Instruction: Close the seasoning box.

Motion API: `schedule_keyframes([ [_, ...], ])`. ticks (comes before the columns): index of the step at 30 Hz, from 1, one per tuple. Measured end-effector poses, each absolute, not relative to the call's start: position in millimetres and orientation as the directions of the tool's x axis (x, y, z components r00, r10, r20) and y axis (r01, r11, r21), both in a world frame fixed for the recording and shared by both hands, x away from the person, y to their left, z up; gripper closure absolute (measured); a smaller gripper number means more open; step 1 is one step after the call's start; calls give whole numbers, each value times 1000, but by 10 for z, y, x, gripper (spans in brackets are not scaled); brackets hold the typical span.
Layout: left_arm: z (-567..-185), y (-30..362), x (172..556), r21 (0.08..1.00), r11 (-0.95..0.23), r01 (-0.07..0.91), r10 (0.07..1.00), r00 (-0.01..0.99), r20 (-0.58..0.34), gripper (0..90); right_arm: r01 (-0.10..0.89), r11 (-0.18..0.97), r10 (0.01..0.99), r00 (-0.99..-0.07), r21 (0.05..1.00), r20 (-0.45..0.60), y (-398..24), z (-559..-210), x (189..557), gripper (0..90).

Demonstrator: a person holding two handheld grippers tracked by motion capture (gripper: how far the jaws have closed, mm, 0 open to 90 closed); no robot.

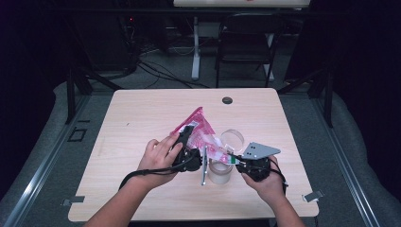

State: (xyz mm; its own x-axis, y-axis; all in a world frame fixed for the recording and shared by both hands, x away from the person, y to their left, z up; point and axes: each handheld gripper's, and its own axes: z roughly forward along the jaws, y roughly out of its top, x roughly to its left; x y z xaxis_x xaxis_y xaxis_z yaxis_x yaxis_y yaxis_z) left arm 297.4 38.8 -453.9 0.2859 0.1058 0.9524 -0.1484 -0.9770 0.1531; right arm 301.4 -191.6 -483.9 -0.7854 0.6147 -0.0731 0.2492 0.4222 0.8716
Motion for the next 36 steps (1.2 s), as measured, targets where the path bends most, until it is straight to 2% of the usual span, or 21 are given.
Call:
schedule_keyframes([
  [36,-4526,374,2980,145,-979,-144,97,296,950,602,254,425,617,-783,869,-73,-1923,-4845,3017,900],
])
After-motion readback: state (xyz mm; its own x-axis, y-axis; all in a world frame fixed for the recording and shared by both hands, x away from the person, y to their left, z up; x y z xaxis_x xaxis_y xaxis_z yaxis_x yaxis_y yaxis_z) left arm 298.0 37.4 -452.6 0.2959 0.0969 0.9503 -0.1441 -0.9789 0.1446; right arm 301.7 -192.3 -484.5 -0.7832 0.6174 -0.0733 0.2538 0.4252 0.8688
